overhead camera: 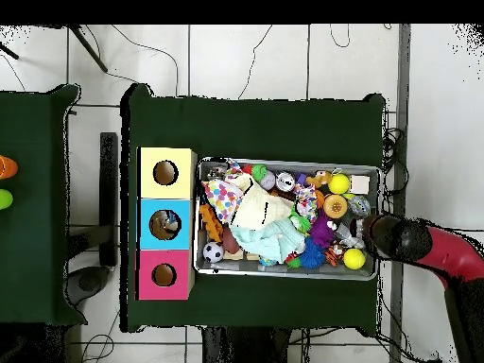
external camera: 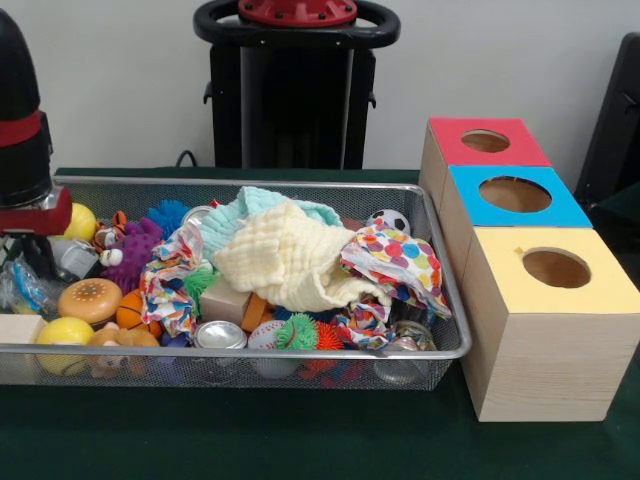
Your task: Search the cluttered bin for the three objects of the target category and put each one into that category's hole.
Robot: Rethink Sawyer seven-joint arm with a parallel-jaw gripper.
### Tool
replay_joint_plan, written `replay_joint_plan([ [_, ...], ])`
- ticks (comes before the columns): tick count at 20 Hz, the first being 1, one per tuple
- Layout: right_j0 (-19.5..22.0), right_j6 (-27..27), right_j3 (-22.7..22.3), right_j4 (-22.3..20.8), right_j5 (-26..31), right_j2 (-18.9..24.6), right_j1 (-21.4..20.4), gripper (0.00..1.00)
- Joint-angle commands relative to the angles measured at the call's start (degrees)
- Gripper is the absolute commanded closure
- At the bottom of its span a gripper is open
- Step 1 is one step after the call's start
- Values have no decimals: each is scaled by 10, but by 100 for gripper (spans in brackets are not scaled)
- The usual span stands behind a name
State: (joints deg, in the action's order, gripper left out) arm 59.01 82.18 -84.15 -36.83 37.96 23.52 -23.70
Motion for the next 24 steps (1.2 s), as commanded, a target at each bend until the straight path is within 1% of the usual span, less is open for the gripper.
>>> replay_joint_plan([
  [1, -20, 32, -71, 4, -9, -18, -25, 100],
  [3, -18, 36, -71, 11, -9, -19, -23, 100],
  [4, -15, 34, -65, 16, -8, -15, -14, 100],
  [6, -12, 20, -49, 17, -2, -10, 1, 100],
  [10, -6, 6, -32, 14, -10, -5, 19, 100],
  [15, -2, -15, 10, 16, -1, 4, 51, 100],
  [17, -3, -16, 11, 19, 4, 4, 47, 100],
  [19, -7, -15, 2, 27, 19, 4, 27, 100],
  [22, -14, -23, -4, 43, 61, 1, -7, 100],
  [24, -14, -33, 2, 49, 82, 2, -13, 100],
])
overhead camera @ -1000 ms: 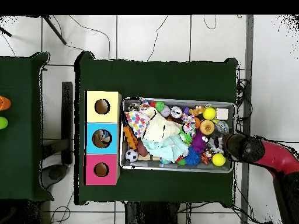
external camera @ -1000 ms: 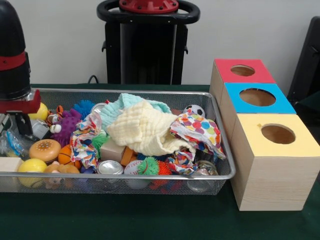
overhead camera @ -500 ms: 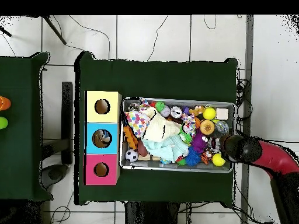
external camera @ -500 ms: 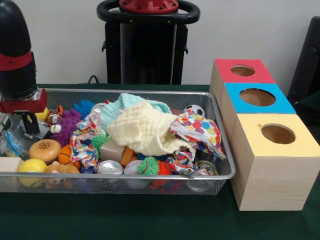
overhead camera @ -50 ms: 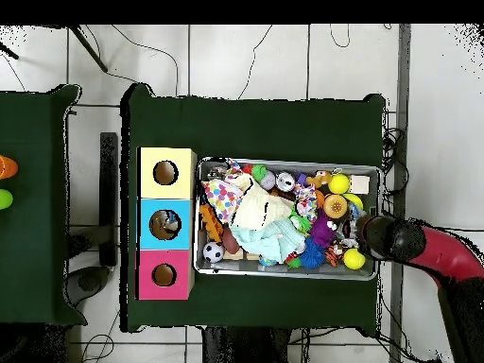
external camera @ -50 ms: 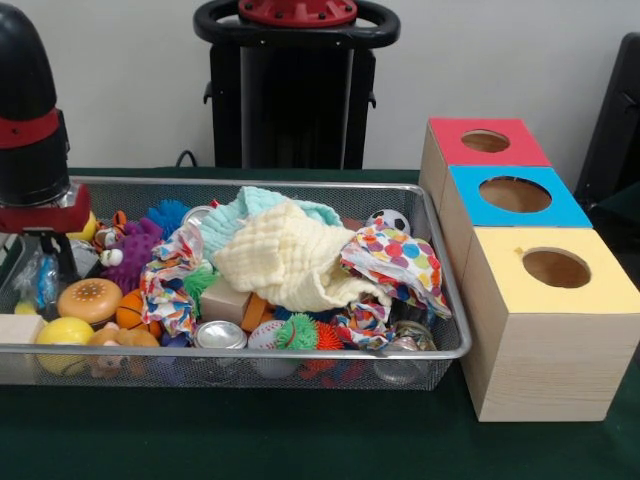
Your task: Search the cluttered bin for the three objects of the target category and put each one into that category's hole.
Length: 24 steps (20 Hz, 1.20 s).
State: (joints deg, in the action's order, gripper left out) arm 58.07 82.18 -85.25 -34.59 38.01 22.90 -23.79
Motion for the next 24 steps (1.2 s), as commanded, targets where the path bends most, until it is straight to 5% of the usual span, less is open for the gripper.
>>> replay_joint_plan([
  [1, -6, -38, 18, 30, 92, 8, -13, 100],
  [11, -4, -28, -15, 41, 97, 7, -37, 100],
  [24, -20, -6, 6, 14, 27, 0, 14, 100],
])
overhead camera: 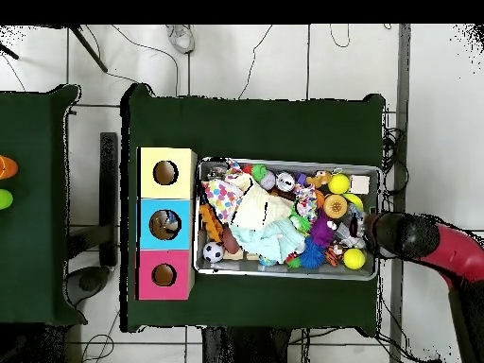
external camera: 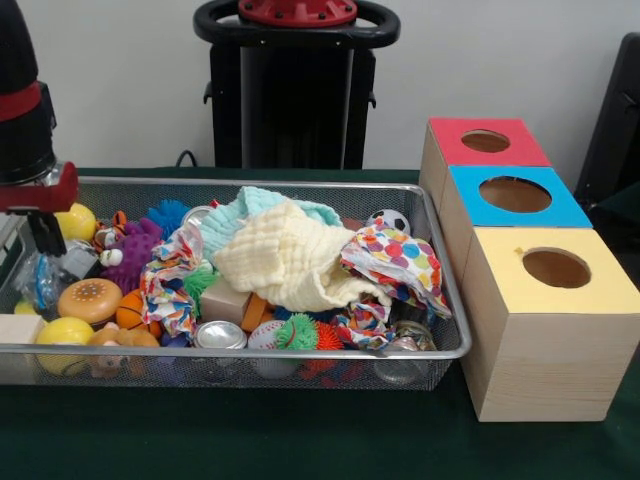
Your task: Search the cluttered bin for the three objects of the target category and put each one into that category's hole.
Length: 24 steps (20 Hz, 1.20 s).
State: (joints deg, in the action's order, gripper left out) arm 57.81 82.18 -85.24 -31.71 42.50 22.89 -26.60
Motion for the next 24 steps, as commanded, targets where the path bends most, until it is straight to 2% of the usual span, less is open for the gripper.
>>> replay_joint_plan([
  [1, -18, -2, 4, -19, -27, -1, 43, 100],
  [7, -21, 0, 27, -32, -61, -1, 80, 100],
  [10, -21, -10, 43, -29, -55, 2, 92, 100],
  [15, -6, -33, 38, -13, -23, 7, 77, 100],
  [17, -6, -36, 27, -9, -9, 7, 59, 100],
  [22, -6, -38, 27, -13, -5, 3, 59, 100],
  [23, -8, -37, 26, -14, -3, 1, 57, 0],
  [24, -8, -36, 24, -14, -1, -1, 55, 0],
])
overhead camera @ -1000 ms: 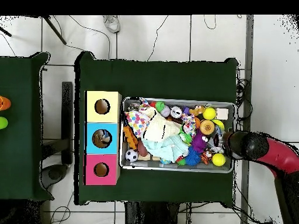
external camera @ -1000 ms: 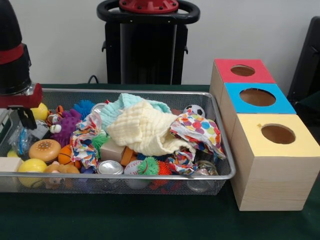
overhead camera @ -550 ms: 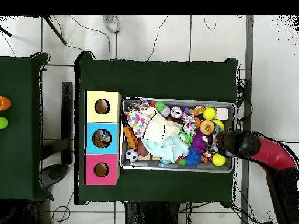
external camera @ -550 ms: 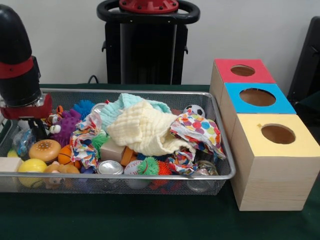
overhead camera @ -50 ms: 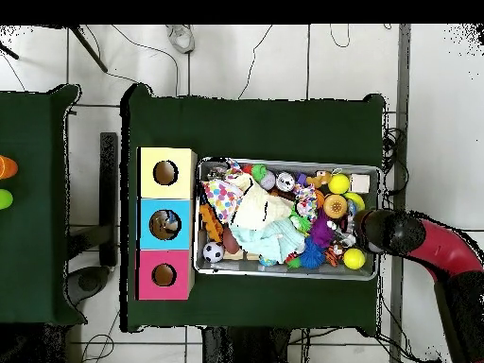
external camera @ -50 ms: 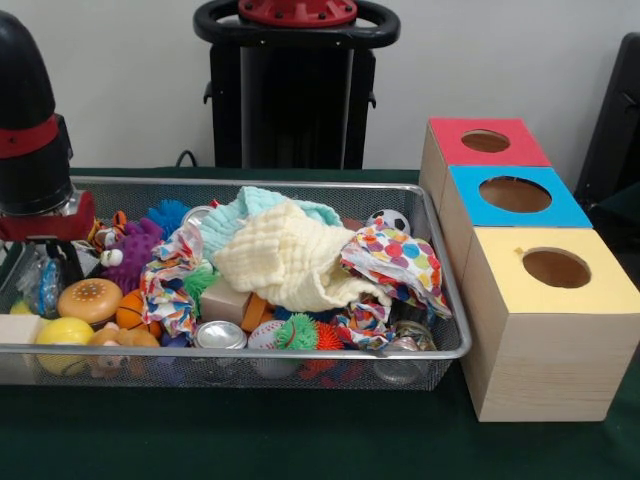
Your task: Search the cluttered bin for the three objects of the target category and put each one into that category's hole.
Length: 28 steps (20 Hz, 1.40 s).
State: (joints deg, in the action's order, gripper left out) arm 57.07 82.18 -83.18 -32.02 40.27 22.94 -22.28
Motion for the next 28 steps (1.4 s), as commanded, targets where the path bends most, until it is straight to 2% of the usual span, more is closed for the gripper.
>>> replay_joint_plan([
  [1, -2, -35, 1, -11, 23, -2, 10, 0],
  [13, -4, -27, -6, 1, 34, -1, 1, 0],
  [19, -9, -33, -16, 20, 78, 3, -43, 0],
  [28, -13, -31, -20, 30, 100, 3, -58, 0],
])
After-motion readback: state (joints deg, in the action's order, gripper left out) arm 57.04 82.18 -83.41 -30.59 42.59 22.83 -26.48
